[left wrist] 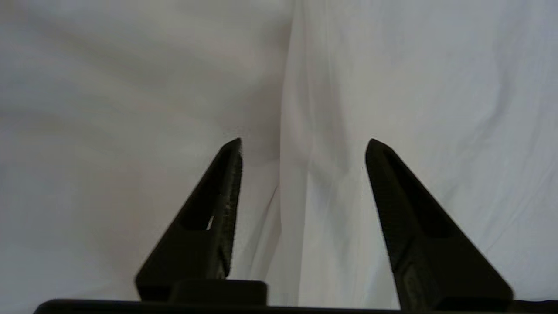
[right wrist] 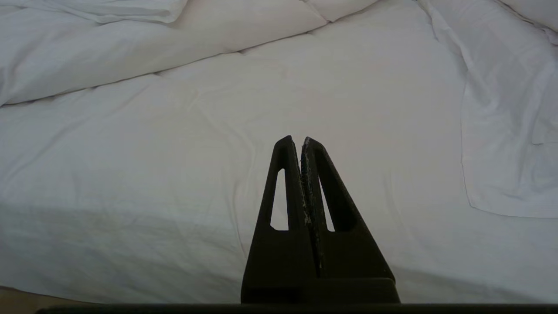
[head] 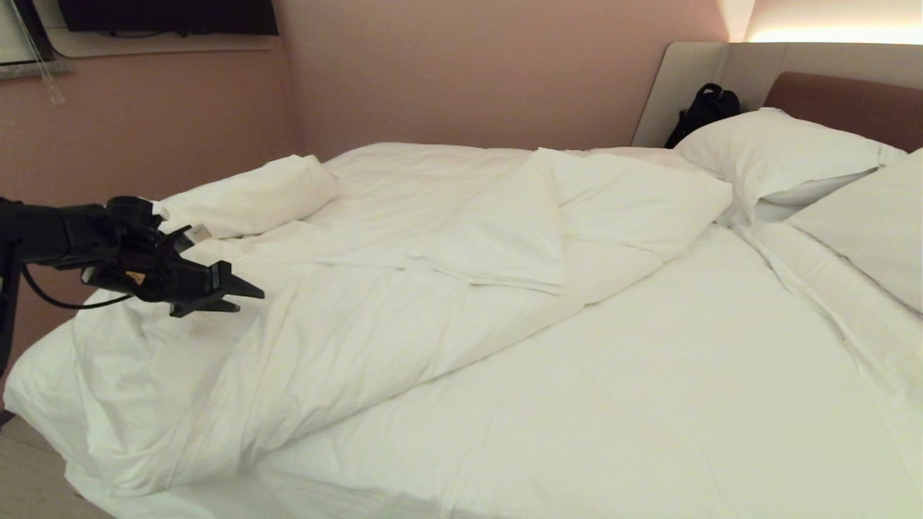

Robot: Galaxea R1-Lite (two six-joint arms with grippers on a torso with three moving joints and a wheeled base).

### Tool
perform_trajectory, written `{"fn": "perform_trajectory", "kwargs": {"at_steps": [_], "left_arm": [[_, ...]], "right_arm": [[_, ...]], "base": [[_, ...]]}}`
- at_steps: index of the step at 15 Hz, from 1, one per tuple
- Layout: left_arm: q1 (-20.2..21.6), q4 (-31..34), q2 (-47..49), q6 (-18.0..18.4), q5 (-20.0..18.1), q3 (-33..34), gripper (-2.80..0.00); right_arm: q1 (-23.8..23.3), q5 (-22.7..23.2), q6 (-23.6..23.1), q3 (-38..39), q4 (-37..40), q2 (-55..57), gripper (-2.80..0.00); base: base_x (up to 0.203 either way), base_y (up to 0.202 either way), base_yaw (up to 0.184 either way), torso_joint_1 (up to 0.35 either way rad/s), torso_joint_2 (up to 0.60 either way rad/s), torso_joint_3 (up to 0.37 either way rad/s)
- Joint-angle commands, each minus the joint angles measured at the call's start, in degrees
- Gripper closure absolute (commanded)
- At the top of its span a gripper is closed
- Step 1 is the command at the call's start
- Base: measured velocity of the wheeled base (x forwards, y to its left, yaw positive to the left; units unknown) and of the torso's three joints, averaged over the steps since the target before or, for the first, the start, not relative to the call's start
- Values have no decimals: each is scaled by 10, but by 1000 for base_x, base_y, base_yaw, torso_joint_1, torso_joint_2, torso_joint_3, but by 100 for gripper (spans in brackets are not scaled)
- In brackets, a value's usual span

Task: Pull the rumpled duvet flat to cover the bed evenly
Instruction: Flatten the corners of the folded blanket

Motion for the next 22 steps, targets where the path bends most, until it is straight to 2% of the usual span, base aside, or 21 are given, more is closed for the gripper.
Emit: {"fn": "perform_trajectory", "kwargs": {"at_steps": [1,4,9,13,22], "left_arm": [[-6,1,9,-1,-3,-7,-280],[-17,2,27,0,-15,-29,-280],[-51,-5,50,6,-13,-33,-280],[-66,-41,62,4,-11,-33,-280],[-70,-80,63,-9,-6,-38,-280]], "right_arm": [[0,0,0,0,0,0,0],[0,0,0,0,0,0,0],[0,0,0,0,0,0,0],[0,0,0,0,0,0,0],[0,0,0,0,0,0,0]], "base": [[0,0,0,0,0,0],[0,0,0,0,0,0],[0,0,0,0,0,0],[0,0,0,0,0,0],[0,0,0,0,0,0]]}}
